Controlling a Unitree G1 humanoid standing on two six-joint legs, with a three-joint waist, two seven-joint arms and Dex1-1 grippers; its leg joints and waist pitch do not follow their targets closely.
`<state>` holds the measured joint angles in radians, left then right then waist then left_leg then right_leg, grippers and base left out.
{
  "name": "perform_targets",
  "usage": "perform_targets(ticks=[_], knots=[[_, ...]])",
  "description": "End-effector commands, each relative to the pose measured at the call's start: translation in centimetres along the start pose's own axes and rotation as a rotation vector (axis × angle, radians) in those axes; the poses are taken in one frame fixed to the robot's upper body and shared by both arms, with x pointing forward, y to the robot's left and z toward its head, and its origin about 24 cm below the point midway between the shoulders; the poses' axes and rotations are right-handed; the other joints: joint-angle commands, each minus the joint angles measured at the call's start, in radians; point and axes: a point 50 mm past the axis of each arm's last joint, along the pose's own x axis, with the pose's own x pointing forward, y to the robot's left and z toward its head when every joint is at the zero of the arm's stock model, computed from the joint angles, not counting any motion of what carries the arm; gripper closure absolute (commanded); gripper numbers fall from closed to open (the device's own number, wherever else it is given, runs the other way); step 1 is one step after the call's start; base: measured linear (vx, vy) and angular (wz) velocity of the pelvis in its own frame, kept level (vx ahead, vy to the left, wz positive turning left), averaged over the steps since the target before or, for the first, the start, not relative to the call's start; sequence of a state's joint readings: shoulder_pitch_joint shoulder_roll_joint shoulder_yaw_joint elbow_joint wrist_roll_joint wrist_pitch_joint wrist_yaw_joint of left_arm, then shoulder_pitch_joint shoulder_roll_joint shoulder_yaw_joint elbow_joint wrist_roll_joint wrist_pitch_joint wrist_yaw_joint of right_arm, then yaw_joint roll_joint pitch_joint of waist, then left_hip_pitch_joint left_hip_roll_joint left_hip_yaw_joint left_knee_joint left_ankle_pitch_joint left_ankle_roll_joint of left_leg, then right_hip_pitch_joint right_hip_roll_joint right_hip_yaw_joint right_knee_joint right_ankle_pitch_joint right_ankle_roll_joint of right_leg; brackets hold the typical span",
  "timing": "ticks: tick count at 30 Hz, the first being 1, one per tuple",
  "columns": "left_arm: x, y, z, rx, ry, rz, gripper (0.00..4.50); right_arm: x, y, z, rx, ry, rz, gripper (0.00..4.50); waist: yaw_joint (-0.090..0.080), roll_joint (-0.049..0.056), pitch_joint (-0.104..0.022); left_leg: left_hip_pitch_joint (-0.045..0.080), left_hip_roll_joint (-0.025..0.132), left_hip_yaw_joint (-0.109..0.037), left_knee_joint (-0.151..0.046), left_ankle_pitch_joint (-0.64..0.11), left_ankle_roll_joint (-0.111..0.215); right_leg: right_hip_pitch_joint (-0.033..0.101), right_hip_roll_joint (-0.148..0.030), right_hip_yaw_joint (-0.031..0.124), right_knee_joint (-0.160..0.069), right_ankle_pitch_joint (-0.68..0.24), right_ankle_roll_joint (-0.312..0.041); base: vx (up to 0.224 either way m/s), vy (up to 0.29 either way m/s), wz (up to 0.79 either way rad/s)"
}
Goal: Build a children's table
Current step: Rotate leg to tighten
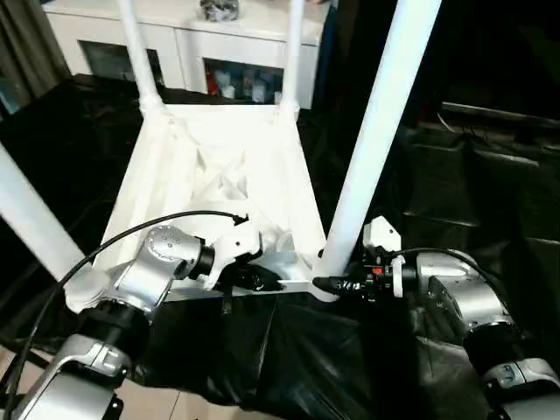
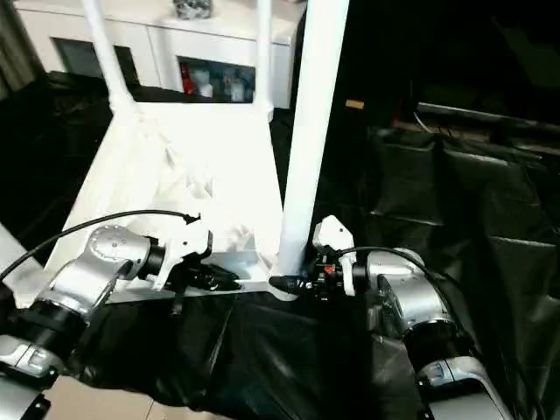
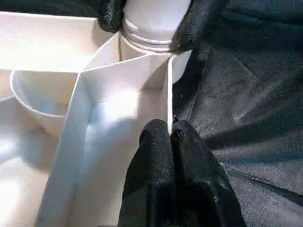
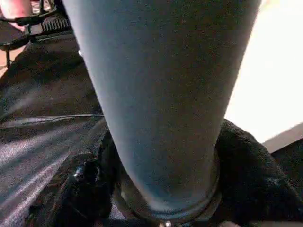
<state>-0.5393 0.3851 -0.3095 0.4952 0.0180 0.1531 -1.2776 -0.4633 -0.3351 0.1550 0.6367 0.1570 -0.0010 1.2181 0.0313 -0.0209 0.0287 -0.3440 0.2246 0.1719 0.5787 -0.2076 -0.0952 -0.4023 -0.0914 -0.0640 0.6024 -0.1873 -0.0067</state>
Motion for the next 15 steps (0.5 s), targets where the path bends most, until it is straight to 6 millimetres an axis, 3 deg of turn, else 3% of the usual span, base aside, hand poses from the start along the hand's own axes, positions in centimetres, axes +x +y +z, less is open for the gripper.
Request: perform_targets(ticks=[1, 2, 3, 4, 5, 6, 7, 9, 11, 12, 15], knots=[[1.4, -0.1, -1.0, -0.065, 0.046, 0.067, 4.5, 0.9, -0.1, -0.9, 0.05, -0.021, -0.123, 1.87, 0.0, -0.003, -0.039, -0.004, 0.005, 0.013, -0.07, -0.212, 0.042, 0.049, -0.038, 0.036, -0.071, -0.209, -0.247, 0.0, 0.0, 0.0], [1.8, -0.1, -0.9, -0.076, 0.039, 0.096, 4.5, 1.1, -0.3, -1.2, 0.06, -0.023, -0.195, 1.87, -0.001, -0.008, -0.038, -0.005, 0.005, 0.013, -0.071, -0.221, 0.036, 0.049, -0.039, 0.037, -0.073, -0.24, -0.237, 0.0, 0.0, 0.0], [2.2, 0.0, -0.8, -0.086, 0.032, 0.118, 4.5, 1.2, -0.5, -1.5, 0.069, -0.024, -0.256, 1.87, -0.001, -0.002, -0.033, -0.001, 0.005, 0.011, -0.075, -0.251, 0.015, 0.042, -0.042, 0.038, -0.08, -0.313, -0.215, 0.0, 0.0, 0.0], [2.4, 0.0, -0.8, -0.091, 0.028, 0.128, 4.5, 1.3, -0.6, -1.7, 0.072, -0.022, -0.285, 1.87, -0.003, -0.005, -0.033, -0.002, 0.002, 0.006, -0.077, -0.278, 0.003, 0.044, -0.041, 0.034, -0.087, -0.389, -0.183, 0.0, 0.0, 0.0], [2.9, -0.1, -0.5, -0.102, 0.018, 0.145, 4.5, 1.5, -0.6, -2.0, 0.084, -0.026, -0.345, 1.87, -0.007, -0.017, -0.033, -0.006, 0.001, 0.004, -0.079, -0.286, 0.002, 0.044, -0.04, 0.032, -0.091, -0.425, -0.156, 0.0, 0.0, 0.0], [3.3, -0.2, -0.4, -0.109, 0.011, 0.154, 4.5, 1.6, -0.7, -2.1, 0.094, -0.03, -0.379, 1.87, -0.006, -0.013, -0.031, -0.006, 0.002, 0.003, -0.08, -0.292, 0.001, 0.042, -0.04, 0.033, -0.091, -0.437, -0.148, 0.0, 0.0, 0.0], [4.8, -0.5, 0.3, -0.134, -0.014, 0.186, 4.5, 2.2, -0.7, -2.8, 0.145, -0.047, -0.508, 1.87, -0.007, -0.017, -0.031, 0.0, 0.003, 0.004, -0.08, -0.306, 0.002, 0.035, -0.041, 0.034, -0.097, -0.455, -0.138, 0.0, 0.0, 0.0], [6.3, -1.0, 0.9, -0.163, -0.036, 0.21, 4.5, 3.0, -0.6, -3.4, 0.201, -0.06, -0.62, 1.87, -0.008, -0.013, -0.03, 0.001, 0.003, 0.002, -0.082, -0.306, -0.006, 0.033, -0.041, 0.035, -0.098, -0.449, -0.137, 0.0, 0.0, 0.0], [7.3, -1.3, 1.3, -0.179, -0.044, 0.222, 4.5, 3.7, -0.3, -3.7, 0.233, -0.067, -0.674, 1.87, -0.01, -0.021, -0.032, -0.002, 0.003, 0.001, -0.084, -0.31, -0.009, 0.033, -0.039, 0.033, -0.099, -0.448, -0.126, 0.0, 0.0, 0.0], [8.3, -1.5, 1.6, -0.186, -0.036, 0.247, 4.5, 4.8, 0.0, -3.6, 0.273, -0.083, -0.721, 1.87, -0.011, -0.02, -0.033, 0.0, 0.001, 0.001, -0.084, -0.319, -0.005, 0.031, -0.037, 0.033, -0.1, -0.443, -0.123, 0.0, 0.0, 0.0], [8.8, -1.7, 1.7, -0.185, -0.026, 0.26, 4.5, 5.7, 0.2, -3.4, 0.285, -0.091, -0.737, 1.87, -0.014, -0.021, -0.034, 0.001, -0.001, 0.002, -0.084, -0.343, 0.003, 0.027, -0.035, 0.033, -0.104, -0.451, -0.109, 0.0, 0.0, 0.0]])
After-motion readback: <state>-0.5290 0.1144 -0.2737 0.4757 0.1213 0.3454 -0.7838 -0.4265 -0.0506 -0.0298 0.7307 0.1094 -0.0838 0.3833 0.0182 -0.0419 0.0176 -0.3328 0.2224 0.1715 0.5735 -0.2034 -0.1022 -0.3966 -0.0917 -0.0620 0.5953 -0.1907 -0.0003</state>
